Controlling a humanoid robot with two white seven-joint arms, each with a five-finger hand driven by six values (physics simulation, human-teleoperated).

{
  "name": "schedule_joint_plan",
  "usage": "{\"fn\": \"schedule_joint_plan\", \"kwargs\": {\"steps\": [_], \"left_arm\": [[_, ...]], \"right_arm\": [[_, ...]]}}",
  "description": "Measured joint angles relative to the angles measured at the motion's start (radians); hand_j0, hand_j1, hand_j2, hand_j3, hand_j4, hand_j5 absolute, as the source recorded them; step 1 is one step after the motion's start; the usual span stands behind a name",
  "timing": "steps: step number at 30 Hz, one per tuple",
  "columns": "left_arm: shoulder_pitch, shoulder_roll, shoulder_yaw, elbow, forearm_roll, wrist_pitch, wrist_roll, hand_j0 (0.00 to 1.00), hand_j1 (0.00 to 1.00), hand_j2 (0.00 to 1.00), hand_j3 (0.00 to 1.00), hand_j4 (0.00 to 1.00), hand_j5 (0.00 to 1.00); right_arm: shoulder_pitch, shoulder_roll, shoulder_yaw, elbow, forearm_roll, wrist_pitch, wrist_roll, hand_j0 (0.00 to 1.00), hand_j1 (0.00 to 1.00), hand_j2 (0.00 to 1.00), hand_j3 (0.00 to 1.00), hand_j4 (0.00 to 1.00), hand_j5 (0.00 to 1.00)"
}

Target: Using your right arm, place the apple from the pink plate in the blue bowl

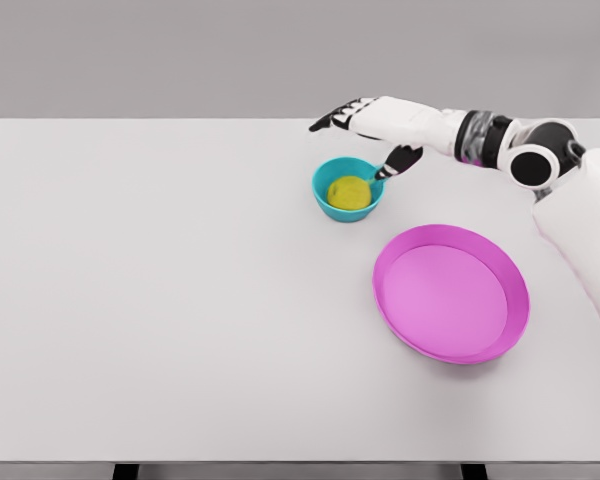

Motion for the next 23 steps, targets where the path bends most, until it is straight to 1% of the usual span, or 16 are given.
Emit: {"fn": "schedule_joint_plan", "kwargs": {"steps": [1,2,3,4,6,9,11,12,14,17,23], "left_arm": [[0.0,0.0,0.0,0.0,0.0,0.0,0.0,1.0,1.0,1.0,1.0,1.0,1.0],[0.0,0.0,0.0,0.0,0.0,0.0,0.0,1.0,1.0,1.0,1.0,1.0,1.0],[0.0,0.0,0.0,0.0,0.0,0.0,0.0,1.0,1.0,1.0,1.0,1.0,1.0],[0.0,0.0,0.0,0.0,0.0,0.0,0.0,1.0,1.0,1.0,1.0,1.0,1.0],[0.0,0.0,0.0,0.0,0.0,0.0,0.0,1.0,1.0,1.0,1.0,1.0,1.0],[0.0,0.0,0.0,0.0,0.0,0.0,0.0,1.0,1.0,1.0,1.0,1.0,1.0],[0.0,0.0,0.0,0.0,0.0,0.0,0.0,1.0,1.0,1.0,1.0,1.0,1.0],[0.0,0.0,0.0,0.0,0.0,0.0,0.0,1.0,1.0,1.0,1.0,1.0,1.0],[0.0,0.0,0.0,0.0,0.0,0.0,0.0,1.0,1.0,1.0,1.0,1.0,1.0],[-0.002,0.0,0.0,0.0,0.0,0.0,0.0,1.0,1.0,1.0,1.0,1.0,1.0],[0.0,0.0,0.0,-0.002,0.001,-0.003,-0.003,1.0,1.0,1.0,1.0,1.0,1.0]], "right_arm": [[0.023,-0.027,-0.024,-0.04,-0.009,-0.003,0.0,1.0,1.0,1.0,1.0,1.0,1.0],[0.066,-0.064,-0.051,-0.08,-0.023,-0.006,0.0,1.0,1.0,1.0,1.0,1.0,1.0],[0.087,-0.106,-0.082,-0.119,-0.041,-0.008,0.0,1.0,1.0,1.0,1.0,1.0,1.0],[0.129,-0.148,-0.117,-0.156,-0.058,-0.009,0.0,1.0,1.0,1.0,1.0,1.0,1.0],[0.21,-0.216,-0.212,-0.21,-0.092,-0.016,0.0,1.0,1.0,1.0,1.0,1.0,1.0],[0.307,-0.261,-0.374,-0.252,-0.137,-0.038,0.0,1.0,1.0,1.0,1.0,1.0,1.0],[0.364,-0.27,-0.459,-0.266,-0.154,-0.048,0.0,1.0,1.0,1.0,1.0,1.0,1.0],[0.38,-0.273,-0.486,-0.27,-0.159,-0.052,0.0,1.0,1.0,1.0,1.0,1.0,1.0],[0.437,-0.264,-0.517,-0.275,-0.164,-0.058,0.0,1.0,1.0,1.0,1.0,1.0,1.0],[0.459,-0.227,-0.536,-0.278,-0.168,-0.068,0.0,1.0,1.0,1.0,1.0,1.0,1.0],[0.465,-0.195,-0.545,-0.274,-0.167,-0.076,0.0,1.0,1.0,1.0,1.0,1.0,1.0]]}}
